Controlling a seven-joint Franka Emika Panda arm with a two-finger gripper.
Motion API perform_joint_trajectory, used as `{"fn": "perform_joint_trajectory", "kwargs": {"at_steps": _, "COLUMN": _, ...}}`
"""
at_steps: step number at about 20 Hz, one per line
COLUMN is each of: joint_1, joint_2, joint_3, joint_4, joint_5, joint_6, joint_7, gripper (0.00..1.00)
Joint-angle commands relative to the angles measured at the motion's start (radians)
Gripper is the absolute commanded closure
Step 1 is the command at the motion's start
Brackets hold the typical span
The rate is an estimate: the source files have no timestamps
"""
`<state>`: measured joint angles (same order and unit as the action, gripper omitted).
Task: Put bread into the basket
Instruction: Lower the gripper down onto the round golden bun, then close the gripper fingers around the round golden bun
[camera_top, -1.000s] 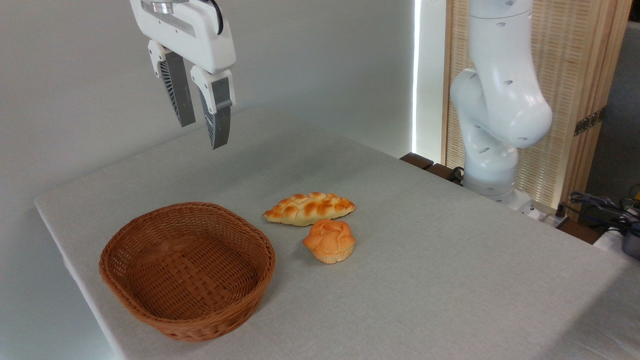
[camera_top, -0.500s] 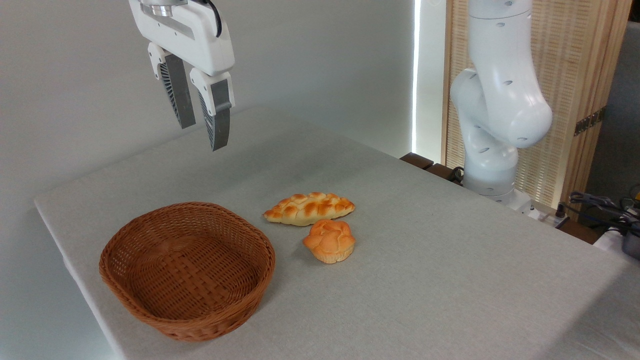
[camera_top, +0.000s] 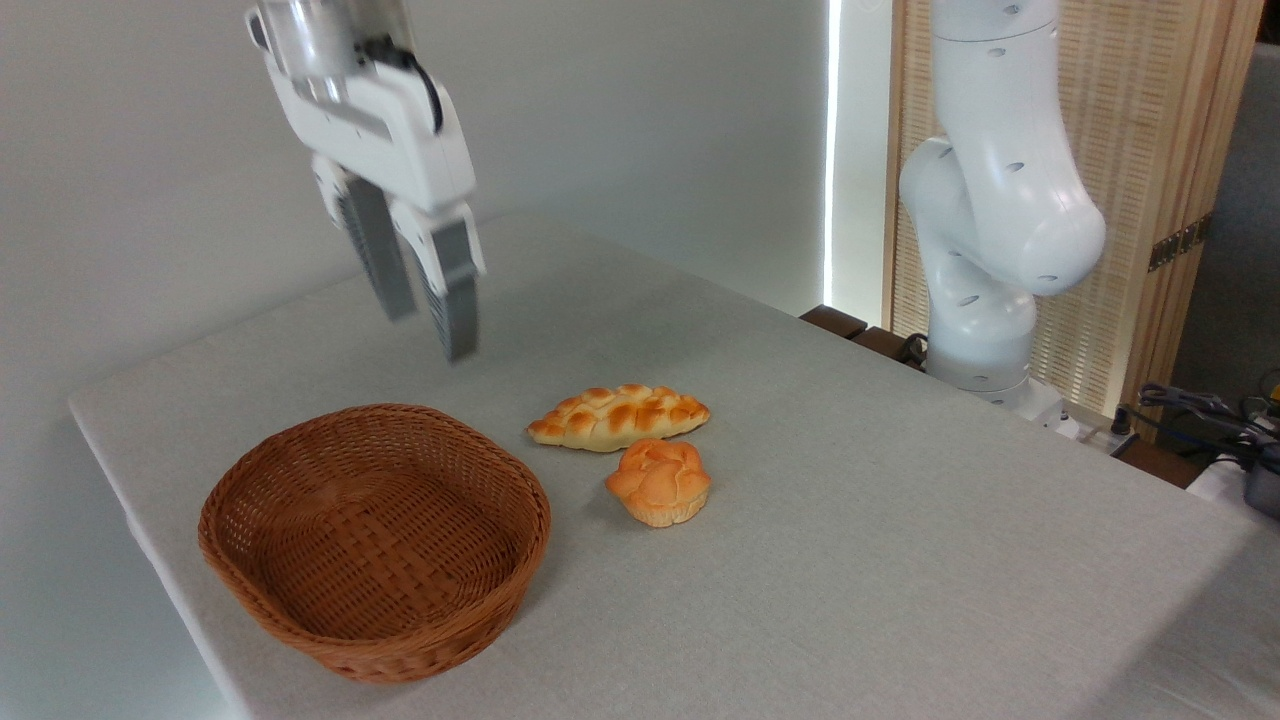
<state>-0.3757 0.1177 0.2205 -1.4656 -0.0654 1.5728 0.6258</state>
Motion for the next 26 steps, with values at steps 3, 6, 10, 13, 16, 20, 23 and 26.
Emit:
{"fn": "perform_joint_trajectory", "kwargs": {"at_steps": 3, "joint_1": 0.011, "joint_2": -0.154, "joint_3": 0.025, "joint_4": -0.284, "joint_5": 0.087, "joint_6": 0.062, "joint_7": 0.199, "gripper": 0.00}}
{"fn": "perform_joint_trajectory", "kwargs": {"at_steps": 6, "joint_1": 0.009, "joint_2": -0.231, "joint_3": 0.060, "joint_4": -0.428, "joint_5": 0.088, "joint_6": 0.105, "joint_7": 0.277, "gripper": 0.00}}
{"fn": "perform_joint_trajectory", "kwargs": {"at_steps": 10, "joint_1": 0.009, "joint_2": -0.276, "joint_3": 0.066, "joint_4": -0.562, "joint_5": 0.088, "joint_6": 0.128, "joint_7": 0.350, "gripper": 0.00}}
{"fn": "perform_joint_trajectory", "kwargs": {"at_steps": 13, "joint_1": 0.008, "joint_2": -0.274, "joint_3": 0.066, "joint_4": -0.639, "joint_5": 0.098, "joint_6": 0.177, "joint_7": 0.370, "gripper": 0.00}}
{"fn": "perform_joint_trajectory", "kwargs": {"at_steps": 16, "joint_1": 0.004, "joint_2": -0.274, "joint_3": 0.066, "joint_4": -0.711, "joint_5": 0.098, "joint_6": 0.251, "joint_7": 0.371, "gripper": 0.00}}
{"fn": "perform_joint_trajectory", "kwargs": {"at_steps": 20, "joint_1": -0.008, "joint_2": -0.259, "joint_3": 0.063, "joint_4": -0.717, "joint_5": 0.096, "joint_6": 0.270, "joint_7": 0.371, "gripper": 0.00}}
{"fn": "perform_joint_trajectory", "kwargs": {"at_steps": 23, "joint_1": -0.022, "joint_2": -0.245, "joint_3": 0.063, "joint_4": -0.717, "joint_5": 0.095, "joint_6": 0.270, "joint_7": 0.371, "gripper": 0.00}}
{"fn": "perform_joint_trajectory", "kwargs": {"at_steps": 26, "joint_1": -0.026, "joint_2": -0.213, "joint_3": 0.063, "joint_4": -0.717, "joint_5": 0.096, "joint_6": 0.276, "joint_7": 0.373, "gripper": 0.00}}
